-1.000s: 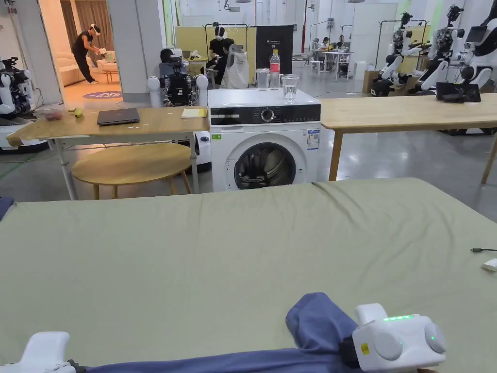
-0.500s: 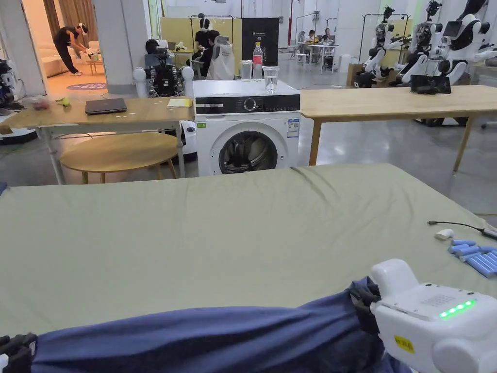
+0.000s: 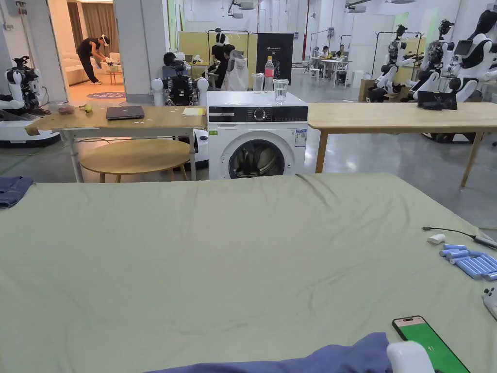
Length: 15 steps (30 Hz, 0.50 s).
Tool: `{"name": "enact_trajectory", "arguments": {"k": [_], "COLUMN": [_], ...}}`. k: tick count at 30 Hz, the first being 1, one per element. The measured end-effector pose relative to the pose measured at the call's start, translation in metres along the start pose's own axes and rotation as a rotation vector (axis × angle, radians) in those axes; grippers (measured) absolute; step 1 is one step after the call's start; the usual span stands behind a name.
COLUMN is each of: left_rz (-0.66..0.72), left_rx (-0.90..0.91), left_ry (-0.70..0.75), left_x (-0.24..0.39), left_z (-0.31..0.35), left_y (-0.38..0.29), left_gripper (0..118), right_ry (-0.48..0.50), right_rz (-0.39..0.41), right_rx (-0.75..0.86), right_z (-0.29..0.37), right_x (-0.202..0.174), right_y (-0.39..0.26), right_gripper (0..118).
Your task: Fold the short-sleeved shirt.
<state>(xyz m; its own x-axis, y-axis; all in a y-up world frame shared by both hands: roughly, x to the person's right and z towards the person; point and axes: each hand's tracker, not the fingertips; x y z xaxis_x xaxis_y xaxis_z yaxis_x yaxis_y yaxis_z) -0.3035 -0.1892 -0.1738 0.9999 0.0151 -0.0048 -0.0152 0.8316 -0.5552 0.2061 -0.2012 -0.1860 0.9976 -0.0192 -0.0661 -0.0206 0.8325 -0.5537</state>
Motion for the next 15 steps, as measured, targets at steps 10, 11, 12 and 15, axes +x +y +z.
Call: {"name": "enact_trajectory", "arguments": {"k": [10, 11, 12, 15], "left_rz": [-0.154, -0.164, -0.177, -0.147], "left_rx": [0.236, 0.240, 0.249, 0.250], "left_ry": [-0.036, -0.020, 0.005, -0.043], "left_x": [0.129, 0.134, 0.136, 0.133], "left_z": [-0.010, -0.010, -0.010, -0.008], "left_y": [0.113, 0.110, 0.108, 0.104], "left_gripper": [86, 32, 0, 0], "right_ry": [-0.009, -0.059, -0.126, -0.011], "right_rz": [0.037, 0.050, 0.079, 0.045], "right_rx": [0.359, 0.362, 0.376, 0.362], "right_z": [0.025, 0.020, 0.018, 0.017], "right_x": [-0.090, -0.093, -0.097, -0.095], "right_y": [0.098, 0.098, 0.097, 0.096], "right_gripper": [75, 9, 0, 0]}}
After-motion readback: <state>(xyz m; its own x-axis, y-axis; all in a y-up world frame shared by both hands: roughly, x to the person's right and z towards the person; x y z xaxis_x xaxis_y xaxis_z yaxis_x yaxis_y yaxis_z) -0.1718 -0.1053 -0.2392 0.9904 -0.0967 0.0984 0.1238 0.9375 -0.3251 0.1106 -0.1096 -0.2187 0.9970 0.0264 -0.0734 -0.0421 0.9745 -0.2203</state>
